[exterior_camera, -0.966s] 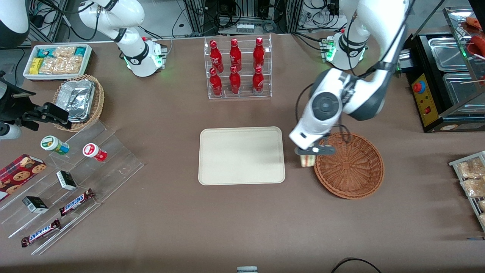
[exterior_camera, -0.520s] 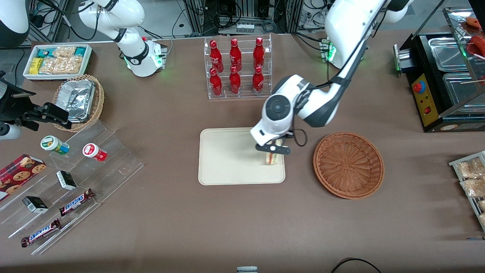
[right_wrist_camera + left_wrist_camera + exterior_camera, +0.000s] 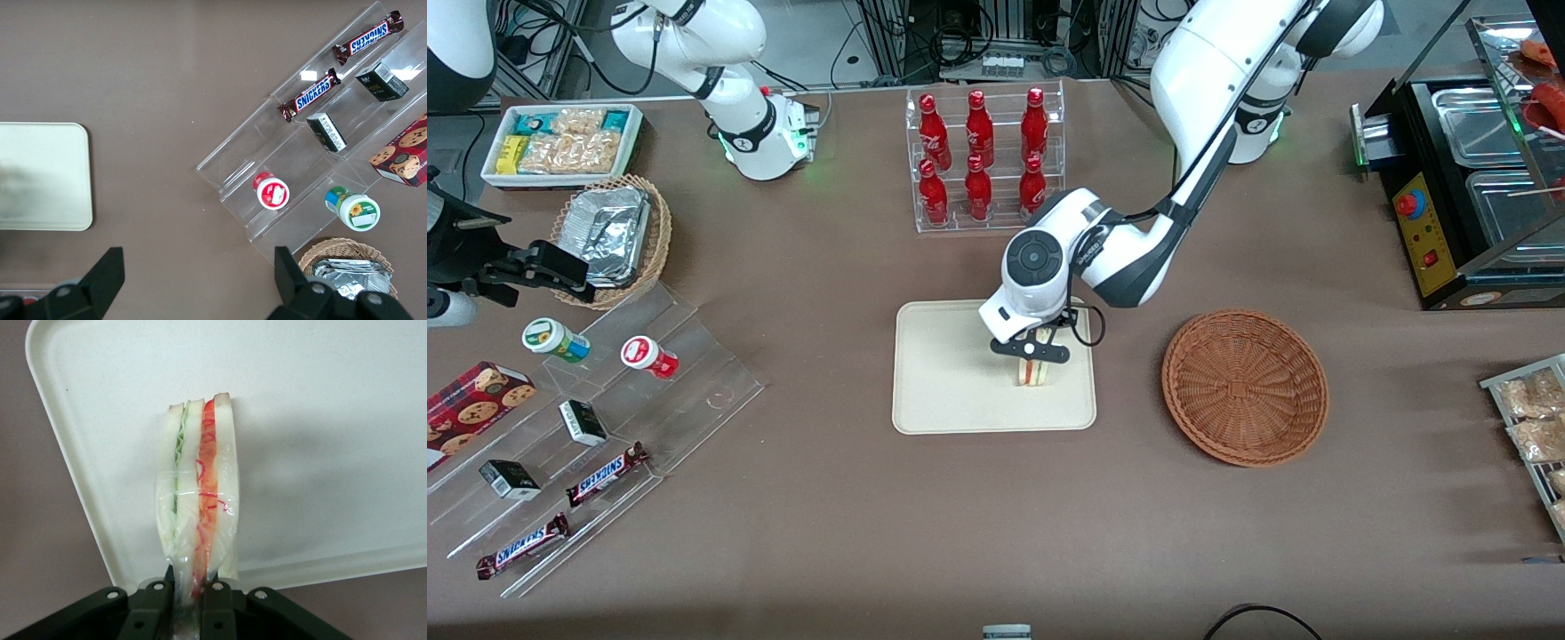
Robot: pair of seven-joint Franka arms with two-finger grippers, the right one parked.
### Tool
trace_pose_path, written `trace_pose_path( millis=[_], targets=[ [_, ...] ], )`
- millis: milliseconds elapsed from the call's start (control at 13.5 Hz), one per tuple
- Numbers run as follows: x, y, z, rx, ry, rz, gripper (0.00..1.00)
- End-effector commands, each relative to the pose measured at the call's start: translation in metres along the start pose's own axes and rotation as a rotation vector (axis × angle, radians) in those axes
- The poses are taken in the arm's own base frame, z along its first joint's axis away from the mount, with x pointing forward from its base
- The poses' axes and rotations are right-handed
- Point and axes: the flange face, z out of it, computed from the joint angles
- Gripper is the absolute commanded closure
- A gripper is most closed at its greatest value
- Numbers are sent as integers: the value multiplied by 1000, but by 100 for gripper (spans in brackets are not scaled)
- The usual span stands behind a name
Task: Place sandwich from basket to tray
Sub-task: 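Lower the sandwich onto the tray and open the left gripper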
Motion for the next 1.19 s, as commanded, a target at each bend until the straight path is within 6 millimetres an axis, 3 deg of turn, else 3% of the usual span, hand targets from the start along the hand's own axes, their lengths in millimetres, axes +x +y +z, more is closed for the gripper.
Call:
trace_pose_path(
  millis=[0, 669, 743, 892, 1115],
  targets=[
    [11, 3, -6, -5, 18, -22, 100],
    [22, 4, 11, -11, 15, -61, 99],
    [21, 4, 12, -10, 15, -83, 55],
    [25, 5, 12, -17, 22, -98, 0],
    [28, 4, 3, -29, 30, -153, 0]
  ],
)
